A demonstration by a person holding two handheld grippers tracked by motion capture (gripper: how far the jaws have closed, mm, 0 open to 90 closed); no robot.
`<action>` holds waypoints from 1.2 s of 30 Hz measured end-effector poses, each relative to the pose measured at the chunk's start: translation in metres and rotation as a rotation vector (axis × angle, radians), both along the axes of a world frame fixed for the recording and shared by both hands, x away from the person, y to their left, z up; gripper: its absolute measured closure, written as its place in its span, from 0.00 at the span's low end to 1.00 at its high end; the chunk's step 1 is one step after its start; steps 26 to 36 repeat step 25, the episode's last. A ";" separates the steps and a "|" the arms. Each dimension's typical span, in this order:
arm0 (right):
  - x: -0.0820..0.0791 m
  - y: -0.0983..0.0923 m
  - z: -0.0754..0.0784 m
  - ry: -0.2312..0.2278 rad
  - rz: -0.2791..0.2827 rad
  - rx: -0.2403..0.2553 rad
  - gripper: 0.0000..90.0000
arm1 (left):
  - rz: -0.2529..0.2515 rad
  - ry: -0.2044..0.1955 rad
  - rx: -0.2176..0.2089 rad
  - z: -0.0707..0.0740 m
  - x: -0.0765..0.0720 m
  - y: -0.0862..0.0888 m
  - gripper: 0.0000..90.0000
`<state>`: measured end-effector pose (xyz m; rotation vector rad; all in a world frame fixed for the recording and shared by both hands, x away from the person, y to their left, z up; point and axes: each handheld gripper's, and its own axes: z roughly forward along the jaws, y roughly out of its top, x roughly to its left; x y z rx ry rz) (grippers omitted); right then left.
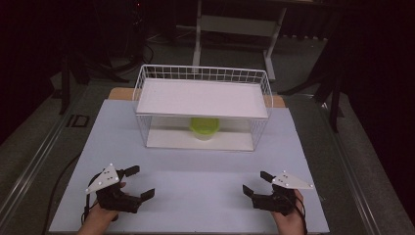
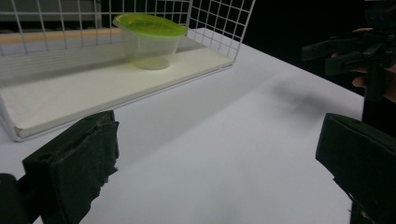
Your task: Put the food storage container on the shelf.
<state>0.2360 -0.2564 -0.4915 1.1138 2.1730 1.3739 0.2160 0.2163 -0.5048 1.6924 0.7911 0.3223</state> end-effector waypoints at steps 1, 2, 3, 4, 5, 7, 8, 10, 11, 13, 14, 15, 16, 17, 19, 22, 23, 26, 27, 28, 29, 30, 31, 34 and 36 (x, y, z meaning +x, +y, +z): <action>0.000 0.000 -0.001 -0.004 0.001 -0.009 0.16 | -0.001 0.002 0.000 -0.001 0.000 -0.001 0.00; 0.001 -0.001 -0.001 -0.014 0.009 -0.012 0.16 | 0.000 0.002 0.000 -0.001 0.000 -0.001 0.00; 0.002 -0.001 -0.002 -0.017 0.012 -0.007 0.16 | 0.000 0.001 0.000 -0.001 -0.001 -0.002 0.00; 0.002 -0.001 -0.003 -0.013 0.016 -0.002 0.16 | 0.001 -0.002 0.001 -0.001 0.000 -0.002 0.00; 0.003 -0.001 -0.004 -0.012 0.018 -0.002 0.16 | 0.006 -0.006 0.006 -0.001 0.000 -0.001 0.00; 0.004 -0.002 -0.006 -0.014 0.036 -0.006 0.16 | 0.017 -0.013 0.014 -0.001 0.000 -0.001 0.00; 0.005 -0.002 -0.007 -0.013 0.039 -0.005 0.16 | 0.024 -0.020 0.020 -0.001 0.000 0.000 0.00; 0.006 -0.002 -0.008 -0.007 0.044 0.002 0.16 | 0.034 -0.036 0.035 0.000 0.000 0.001 0.00; 0.007 -0.002 -0.008 -0.007 0.046 0.003 0.16 | 0.037 -0.040 0.034 0.000 0.000 0.001 0.00; 0.007 -0.001 -0.009 -0.004 0.046 -0.002 0.16 | 0.037 -0.044 0.025 0.001 0.000 0.001 0.00; 0.007 -0.001 -0.009 -0.004 0.048 -0.004 0.16 | 0.036 -0.044 0.024 0.001 0.000 0.002 0.00; 0.007 -0.001 -0.009 -0.004 0.048 -0.008 0.16 | 0.035 -0.045 0.025 0.001 0.000 0.001 0.00; 0.007 0.000 -0.009 -0.006 0.048 -0.010 0.16 | 0.035 -0.042 0.028 0.001 0.000 0.001 0.00; 0.007 0.000 -0.010 -0.007 0.050 -0.013 0.16 | 0.035 -0.040 0.028 0.001 0.000 0.001 0.00; 0.008 0.000 -0.011 -0.005 0.049 -0.015 0.16 | 0.033 -0.035 0.022 0.000 0.001 0.002 0.00; 0.009 0.001 -0.012 0.005 0.048 -0.016 0.16 | 0.033 -0.032 0.020 0.000 0.002 0.002 0.00; 0.009 0.001 -0.012 0.009 0.052 -0.012 0.16 | 0.033 -0.032 0.019 0.000 0.002 0.002 0.00; 0.009 0.001 -0.012 0.007 0.050 -0.017 0.16 | 0.033 -0.031 0.018 0.000 0.002 0.002 0.00; 0.009 0.001 -0.012 0.007 0.050 -0.017 0.16 | 0.033 -0.031 0.018 0.000 0.002 0.002 0.00; 0.009 0.001 -0.012 0.007 0.050 -0.017 0.16 | 0.033 -0.031 0.018 0.000 0.002 0.002 0.00; 0.009 0.001 -0.012 0.007 0.050 -0.017 0.16 | 0.033 -0.031 0.018 0.000 0.002 0.002 0.00; 0.009 0.001 -0.012 0.007 0.050 -0.017 0.16 | 0.033 -0.031 0.018 0.000 0.002 0.002 0.00; 0.009 0.001 -0.012 0.007 0.050 -0.017 0.16 | 0.033 -0.031 0.018 0.000 0.002 0.002 0.00; 0.009 0.001 -0.012 0.007 0.050 -0.017 0.16 | 0.033 -0.031 0.018 0.000 0.002 0.002 0.00; 0.009 0.001 -0.012 0.007 0.050 -0.017 0.16 | 0.033 -0.031 0.018 0.000 0.002 0.002 0.00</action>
